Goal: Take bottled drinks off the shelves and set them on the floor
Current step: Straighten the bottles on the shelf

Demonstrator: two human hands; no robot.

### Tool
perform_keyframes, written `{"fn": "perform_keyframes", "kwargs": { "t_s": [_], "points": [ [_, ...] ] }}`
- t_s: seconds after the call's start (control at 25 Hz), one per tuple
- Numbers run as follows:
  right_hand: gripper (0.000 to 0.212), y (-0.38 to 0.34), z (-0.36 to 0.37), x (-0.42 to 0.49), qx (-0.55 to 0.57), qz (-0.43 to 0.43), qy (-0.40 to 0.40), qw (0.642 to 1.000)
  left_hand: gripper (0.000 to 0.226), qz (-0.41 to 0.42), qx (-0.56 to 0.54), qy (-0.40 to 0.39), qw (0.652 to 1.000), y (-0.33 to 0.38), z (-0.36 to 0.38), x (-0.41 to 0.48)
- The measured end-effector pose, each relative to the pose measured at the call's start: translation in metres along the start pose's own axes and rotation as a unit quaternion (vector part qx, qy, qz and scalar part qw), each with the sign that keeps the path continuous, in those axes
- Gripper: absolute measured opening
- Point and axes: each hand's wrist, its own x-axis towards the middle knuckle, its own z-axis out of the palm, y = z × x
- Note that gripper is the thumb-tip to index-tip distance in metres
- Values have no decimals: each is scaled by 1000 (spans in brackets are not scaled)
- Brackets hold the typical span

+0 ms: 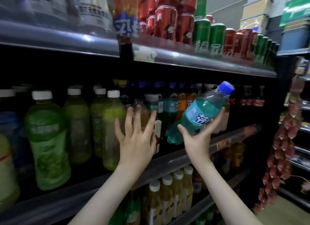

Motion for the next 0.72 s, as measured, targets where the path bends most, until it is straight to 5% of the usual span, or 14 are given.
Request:
{"fn": "perform_keyframes", "kwargs": {
  "t_s": [0.28,0.72],
  "points": [
    [114,51,4,45,-77,36,-221,972,56,9,123,30,992,3,30,9],
    [107,60,15,61,-134,67,-312,938,59,45,144,25,988,-9,25,9]
  ]
}}
